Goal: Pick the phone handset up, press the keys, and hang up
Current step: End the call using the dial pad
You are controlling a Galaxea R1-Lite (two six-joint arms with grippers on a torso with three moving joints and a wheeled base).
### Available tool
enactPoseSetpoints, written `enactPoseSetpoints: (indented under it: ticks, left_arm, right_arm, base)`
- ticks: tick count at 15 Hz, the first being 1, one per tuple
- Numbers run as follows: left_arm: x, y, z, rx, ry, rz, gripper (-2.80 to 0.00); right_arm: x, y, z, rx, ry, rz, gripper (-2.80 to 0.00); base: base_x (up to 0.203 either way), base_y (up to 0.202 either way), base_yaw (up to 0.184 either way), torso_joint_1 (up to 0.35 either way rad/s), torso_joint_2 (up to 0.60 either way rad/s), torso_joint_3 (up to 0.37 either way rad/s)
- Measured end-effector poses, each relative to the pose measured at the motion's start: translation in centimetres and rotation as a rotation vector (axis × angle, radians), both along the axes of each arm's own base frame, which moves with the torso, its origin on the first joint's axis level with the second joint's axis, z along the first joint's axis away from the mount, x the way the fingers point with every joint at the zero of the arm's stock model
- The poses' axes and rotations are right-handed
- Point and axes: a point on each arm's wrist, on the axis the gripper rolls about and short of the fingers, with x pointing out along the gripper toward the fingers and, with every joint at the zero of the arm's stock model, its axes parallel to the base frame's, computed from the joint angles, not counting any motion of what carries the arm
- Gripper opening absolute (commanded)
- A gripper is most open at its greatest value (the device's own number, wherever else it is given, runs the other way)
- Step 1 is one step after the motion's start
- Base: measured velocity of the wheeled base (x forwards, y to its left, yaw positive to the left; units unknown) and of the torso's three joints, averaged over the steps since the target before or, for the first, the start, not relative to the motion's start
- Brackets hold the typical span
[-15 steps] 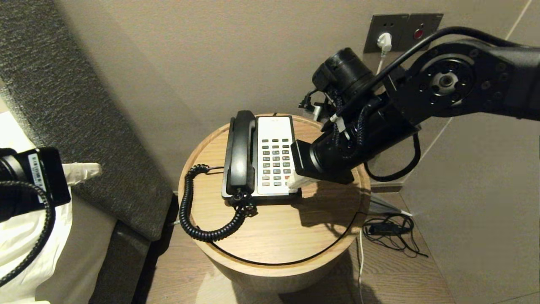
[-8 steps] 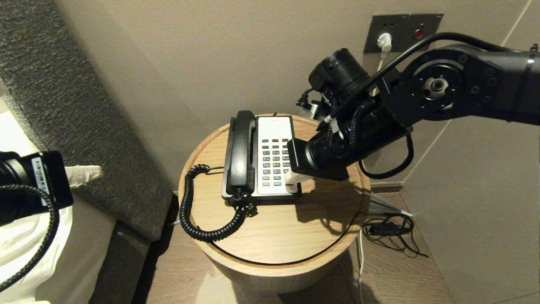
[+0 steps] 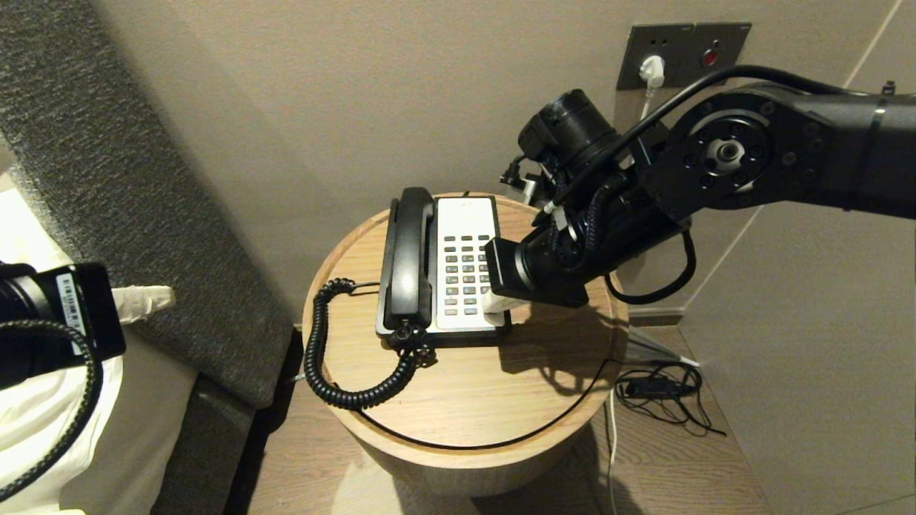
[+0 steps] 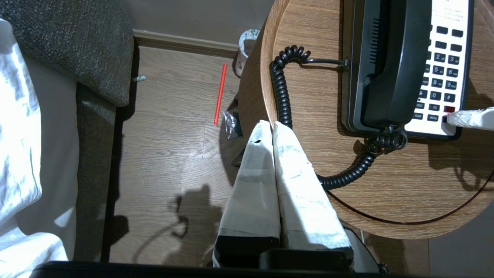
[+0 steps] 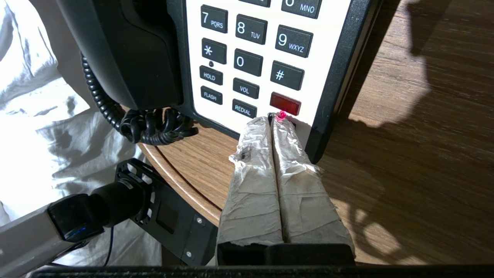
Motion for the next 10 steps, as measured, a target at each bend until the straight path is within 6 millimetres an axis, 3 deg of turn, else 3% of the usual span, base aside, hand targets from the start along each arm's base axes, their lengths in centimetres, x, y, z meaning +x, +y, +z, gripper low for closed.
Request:
enactPoseSetpoints:
  ticks: [10]
  left_arm:
    - [-0.03, 0.02, -0.21, 0.001, 0.006, 0.001, -2.80]
  right_arm:
    - [0.30, 0.12, -0.50, -0.036, -0.021, 0.004, -2.80]
  base:
    - [0.000, 0.000, 0.000, 0.000, 0.00, 0.000]
